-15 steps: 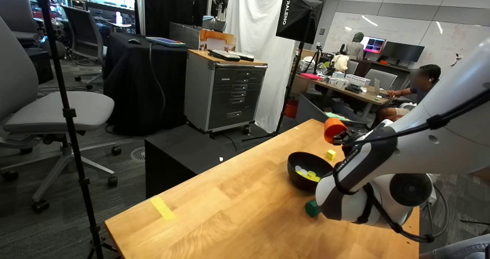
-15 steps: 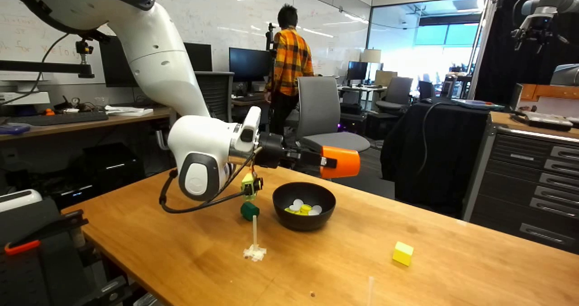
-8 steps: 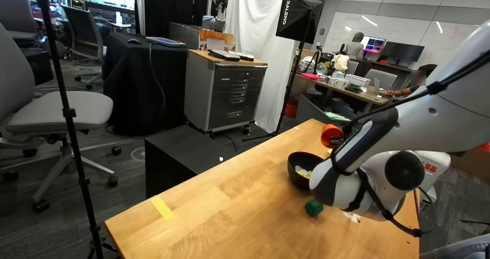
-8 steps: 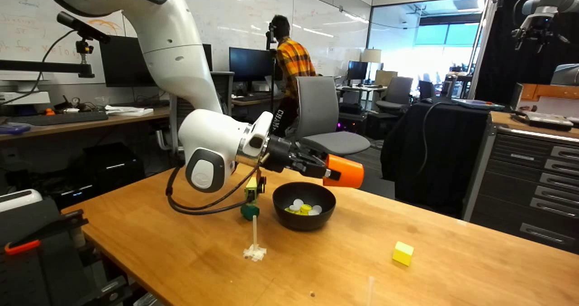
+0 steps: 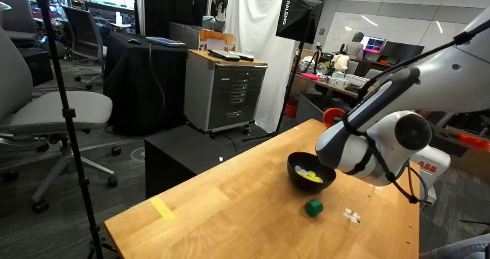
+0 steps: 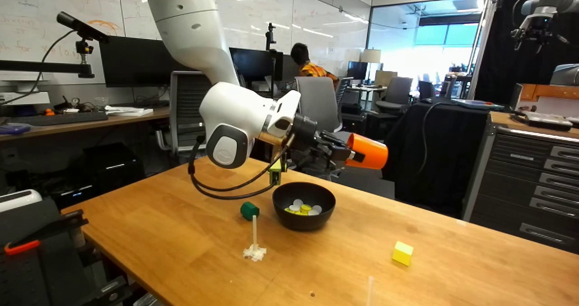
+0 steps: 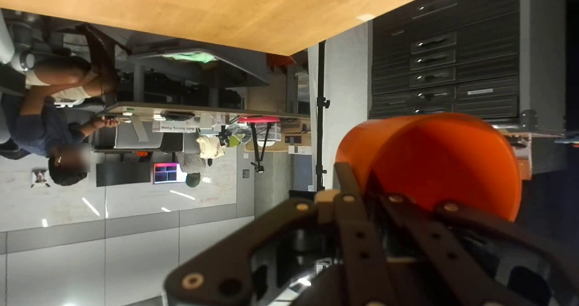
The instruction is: Pour the contents in the orange cup into the black bowl
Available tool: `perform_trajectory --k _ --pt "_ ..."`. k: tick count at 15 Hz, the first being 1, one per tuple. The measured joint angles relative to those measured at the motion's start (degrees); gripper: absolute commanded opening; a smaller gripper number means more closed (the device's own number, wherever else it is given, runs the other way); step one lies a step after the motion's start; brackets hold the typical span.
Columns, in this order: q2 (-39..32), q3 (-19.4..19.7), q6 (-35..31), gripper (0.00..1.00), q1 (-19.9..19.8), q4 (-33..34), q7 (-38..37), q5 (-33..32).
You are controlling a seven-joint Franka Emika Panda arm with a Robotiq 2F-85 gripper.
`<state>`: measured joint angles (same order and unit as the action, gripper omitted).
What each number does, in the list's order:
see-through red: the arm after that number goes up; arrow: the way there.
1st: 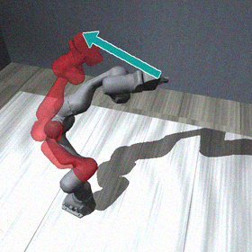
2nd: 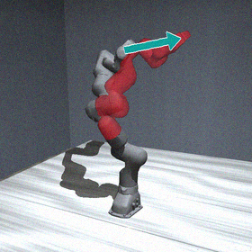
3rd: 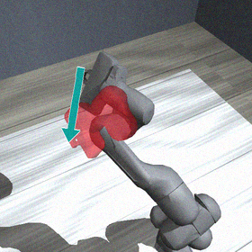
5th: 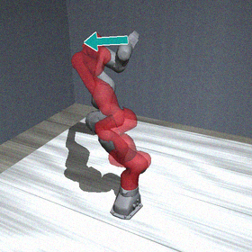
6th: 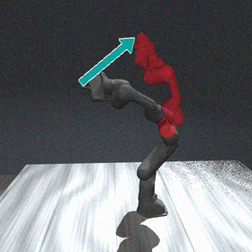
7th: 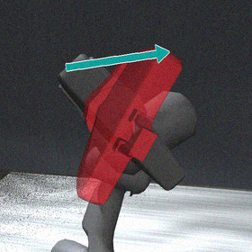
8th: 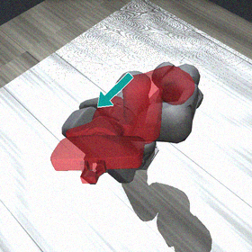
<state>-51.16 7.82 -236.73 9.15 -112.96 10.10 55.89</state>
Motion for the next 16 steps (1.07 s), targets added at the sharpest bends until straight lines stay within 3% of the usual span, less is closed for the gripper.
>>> perform_trajectory --k 9,16 --pt "12.73 -3.59 8.45 0.05 -5.78 -9.47 -10.72 -11.05" --pt "22.09 -3.73 23.35 0.05 -9.44 -16.21 -14.98 -18.27"
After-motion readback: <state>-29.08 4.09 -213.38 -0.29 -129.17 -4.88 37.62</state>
